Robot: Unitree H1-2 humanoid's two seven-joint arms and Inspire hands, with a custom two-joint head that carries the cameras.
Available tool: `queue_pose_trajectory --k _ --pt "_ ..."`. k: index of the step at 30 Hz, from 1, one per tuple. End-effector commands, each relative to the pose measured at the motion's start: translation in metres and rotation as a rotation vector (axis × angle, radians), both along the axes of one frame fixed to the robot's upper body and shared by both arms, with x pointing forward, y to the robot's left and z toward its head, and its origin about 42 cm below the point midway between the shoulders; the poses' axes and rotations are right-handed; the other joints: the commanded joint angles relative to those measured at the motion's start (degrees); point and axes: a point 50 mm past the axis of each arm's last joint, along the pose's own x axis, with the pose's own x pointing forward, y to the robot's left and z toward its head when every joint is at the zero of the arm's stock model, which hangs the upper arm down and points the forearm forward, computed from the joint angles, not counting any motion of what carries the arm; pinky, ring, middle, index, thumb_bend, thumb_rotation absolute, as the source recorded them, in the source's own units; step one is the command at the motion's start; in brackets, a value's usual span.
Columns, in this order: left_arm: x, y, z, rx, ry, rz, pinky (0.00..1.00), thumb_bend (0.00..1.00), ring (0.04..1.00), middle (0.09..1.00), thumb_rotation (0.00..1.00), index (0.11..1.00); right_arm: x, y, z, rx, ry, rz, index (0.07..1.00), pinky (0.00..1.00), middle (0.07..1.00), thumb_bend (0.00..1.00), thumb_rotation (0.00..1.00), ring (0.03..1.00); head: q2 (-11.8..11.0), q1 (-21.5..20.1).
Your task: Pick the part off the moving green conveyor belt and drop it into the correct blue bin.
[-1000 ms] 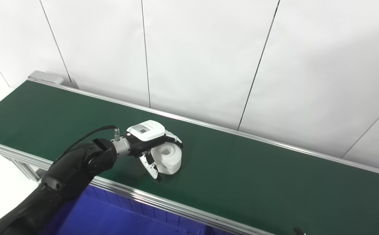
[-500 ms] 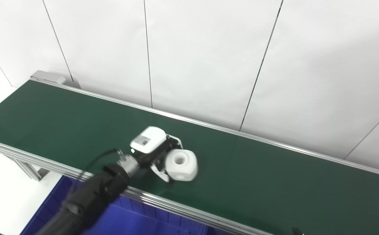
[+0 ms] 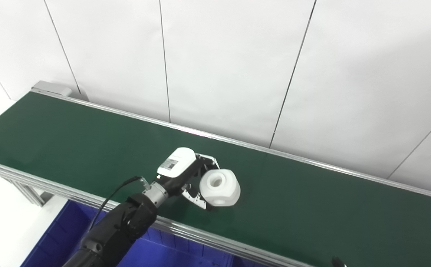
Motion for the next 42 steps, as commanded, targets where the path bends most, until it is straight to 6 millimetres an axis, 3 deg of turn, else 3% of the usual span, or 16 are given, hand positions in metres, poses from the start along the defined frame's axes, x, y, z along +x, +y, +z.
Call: queue_pose_trajectory --k 1,10,11,14,15,16,17,21,25,31,37,42 --pt "0.008 0.004 0.025 -0.026 -0.071 -0.03 0.32 0.52 0.417 0.483 0.0 0.491 0.001 0.002 0.01 0.006 -0.055 0.0 0.925 0.68 0.951 0.82 1.0 0.722 0.33 0.03" --pt "-0.006 0.018 0.068 -0.018 -0.133 -0.093 0.34 0.52 0.432 0.488 0.0 0.485 0.002 -0.005 0.016 0.005 -0.051 0.001 0.922 0.68 0.933 0.83 1.0 0.717 2.84 1.34" --pt "-0.011 0.019 0.074 -0.012 -0.135 -0.1 0.34 0.52 0.43 0.489 0.0 0.485 0.003 -0.006 0.019 0.004 -0.052 0.002 0.922 0.67 0.933 0.84 1.0 0.717 4.64 2.31" --pt "-0.027 0.022 0.086 0.009 -0.137 -0.123 0.34 0.52 0.435 0.492 0.0 0.481 0.004 -0.009 0.027 -0.003 -0.057 0.004 0.921 0.67 0.932 0.84 1.0 0.716 6.17 3.71" --pt "-0.034 0.023 0.09 0.027 -0.139 -0.136 0.35 0.52 0.437 0.492 0.0 0.48 0.005 -0.011 0.032 0.007 -0.056 -0.005 0.921 0.67 0.931 0.85 1.0 0.716 8.14 6.03" --pt "-0.039 0.024 0.093 0.041 -0.139 -0.144 0.35 0.52 0.437 0.491 0.0 0.482 0.005 -0.012 0.035 0.014 -0.054 -0.01 0.921 0.67 0.932 0.85 1.0 0.721 8.14 6.03" --pt "-0.046 0.024 0.098 0.063 -0.138 -0.152 0.35 0.52 0.431 0.49 0.0 0.482 0.005 -0.014 0.039 0.02 -0.053 -0.016 0.923 0.69 0.933 0.85 1.0 0.726 9.83 8.37" --pt "-0.074 0.033 0.108 0.137 -0.141 -0.18 0.34 0.52 0.419 0.492 0.0 0.478 0.005 -0.026 0.046 0.037 -0.058 -0.006 0.938 0.7 0.954 0.82 1.0 0.74 11.46 10.69" --pt "-0.099 0.046 0.109 0.194 -0.097 -0.181 0.29 0.52 0.381 0.473 0.0 0.496 0.005 -0.034 0.051 0.069 -0.043 -0.004 0.91 0.73 0.92 0.8 0.96 0.737 12.07 11.45" --pt "-0.136 0.064 0.092 0.338 0.013 -0.211 0.29 0.52 0.384 0.491 0.0 0.481 0.004 -0.042 0.053 0.062 -0.031 0.0 0.881 0.68 0.904 0.76 0.91 0.707 12.27 11.41" --pt "-0.143 0.077 0.074 0.452 0.065 -0.192 0.3 0.52 0.413 0.5 0.0 0.476 0.003 -0.045 0.051 0.048 -0.022 0.005 0.885 0.67 0.905 0.78 0.89 0.692 12.13 11.87" --pt "-0.139 0.093 0.063 0.547 0.106 -0.187 0.3 0.52 0.381 0.479 0.0 0.494 0.006 -0.041 0.047 0.054 -0.024 0.028 0.879 0.67 0.899 0.8 0.88 0.686 11.76 11.81"
